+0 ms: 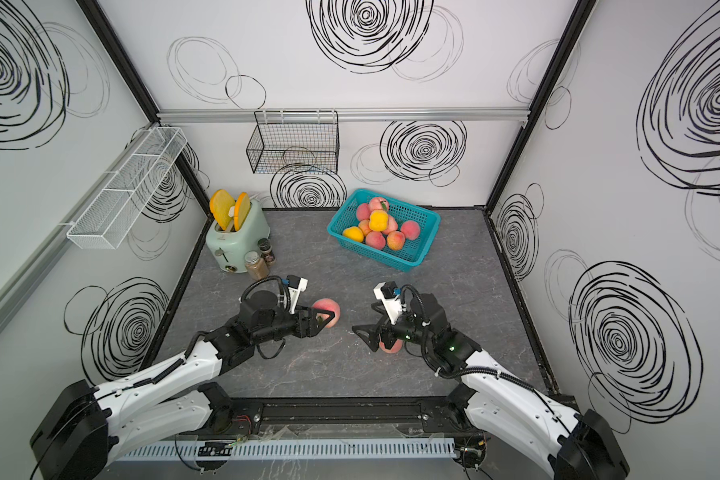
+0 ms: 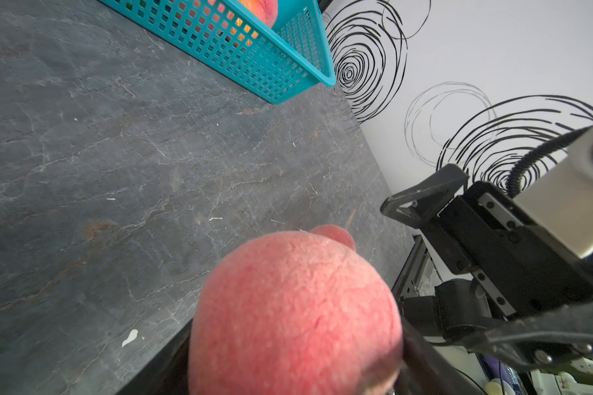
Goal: Put the peaches into the basket
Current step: Pick up the peach from the center of the board, then place the peach in the basket.
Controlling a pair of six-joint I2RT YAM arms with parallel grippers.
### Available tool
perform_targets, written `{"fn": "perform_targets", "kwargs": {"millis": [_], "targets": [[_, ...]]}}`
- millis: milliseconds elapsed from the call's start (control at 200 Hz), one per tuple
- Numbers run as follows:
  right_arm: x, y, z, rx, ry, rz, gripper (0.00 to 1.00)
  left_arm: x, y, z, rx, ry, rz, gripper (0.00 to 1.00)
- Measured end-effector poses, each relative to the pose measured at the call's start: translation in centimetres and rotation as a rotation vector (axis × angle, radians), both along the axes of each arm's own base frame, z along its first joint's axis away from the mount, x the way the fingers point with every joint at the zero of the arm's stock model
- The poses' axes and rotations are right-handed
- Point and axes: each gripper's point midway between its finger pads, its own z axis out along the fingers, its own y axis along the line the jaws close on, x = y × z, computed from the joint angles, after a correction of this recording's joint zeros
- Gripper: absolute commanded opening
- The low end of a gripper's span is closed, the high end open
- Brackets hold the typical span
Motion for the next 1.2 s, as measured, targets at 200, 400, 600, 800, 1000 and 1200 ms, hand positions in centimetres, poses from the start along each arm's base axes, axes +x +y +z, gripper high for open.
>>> {"fn": "perform_targets", "kwargs": {"millis": [200, 400, 600, 800, 1000, 1200], "targets": [[-0.8, 1.5, -0.6, -0.055, -0.069, 0.047, 0.97, -0.9, -0.5, 0.1, -0.019, 0.022, -0.056, 0.71], [-0.8, 2.3, -1.3, -0.108, -0.112, 0.059, 0.97, -1.4, -1.1, 0.0, -0.016, 0.033, -0.108, 0.71], [-1.3, 3.2, -1.1, -0.127, -0.165, 0.088, 0.97, -1.7, -2.1, 0.2, -0.005, 0.032, -0.151, 0.71], [-0.9, 3.3, -1.8, -0.161, -0.179, 0.077, 0.97, -2.4, -3.7, 0.5, 0.005, 0.026, -0.203, 0.71], [-0.6, 3.4, -2.0, -0.172, -0.194, 0.068, 0.97, -3.0, -5.0, 1.1, 0.014, 0.005, -0.245, 0.72], [-0.4, 3.4, -1.9, -0.174, -0.208, 0.063, 0.95, -3.3, -5.9, 0.8, 0.040, 0.002, -0.263, 0.72]]}}
